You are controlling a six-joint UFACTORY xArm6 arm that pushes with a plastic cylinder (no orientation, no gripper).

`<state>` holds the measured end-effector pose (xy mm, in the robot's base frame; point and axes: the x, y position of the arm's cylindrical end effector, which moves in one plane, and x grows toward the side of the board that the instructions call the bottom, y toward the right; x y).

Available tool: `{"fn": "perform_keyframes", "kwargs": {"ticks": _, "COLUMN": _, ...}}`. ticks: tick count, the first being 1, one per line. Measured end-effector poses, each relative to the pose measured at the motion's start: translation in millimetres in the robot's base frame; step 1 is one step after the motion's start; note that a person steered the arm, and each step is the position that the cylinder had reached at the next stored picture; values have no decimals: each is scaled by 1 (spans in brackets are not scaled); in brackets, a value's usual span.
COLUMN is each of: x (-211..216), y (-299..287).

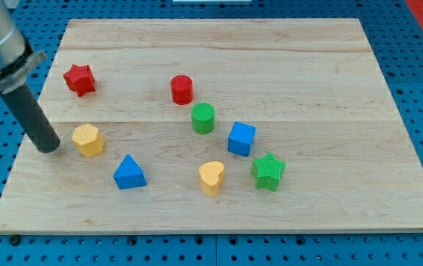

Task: Slide the red star closer to the red circle

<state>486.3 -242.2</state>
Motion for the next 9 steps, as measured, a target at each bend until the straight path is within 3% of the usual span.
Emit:
{"fn": "perform_keyframes", "kwargs": {"ticks": 2, "x": -5, "y": 68}}
{"fn": "perform_keyframes", "kwargs": {"ticks": 3, "x": -4, "y": 74}}
{"fn": "perform_keyframes", "kwargs": {"ticks": 4, "x": -2, "y": -25}}
{"fn": "perform_keyframes", "kwargs": {"ticks": 5, "x": -17, "y": -63}}
{"fn": "perform_keyframes", "kwargs": {"ticks": 7, "x": -154, "y": -38}}
{"fn": "perform_keyframes", "kwargs": {"ticks": 9, "x": -82, "y": 80}}
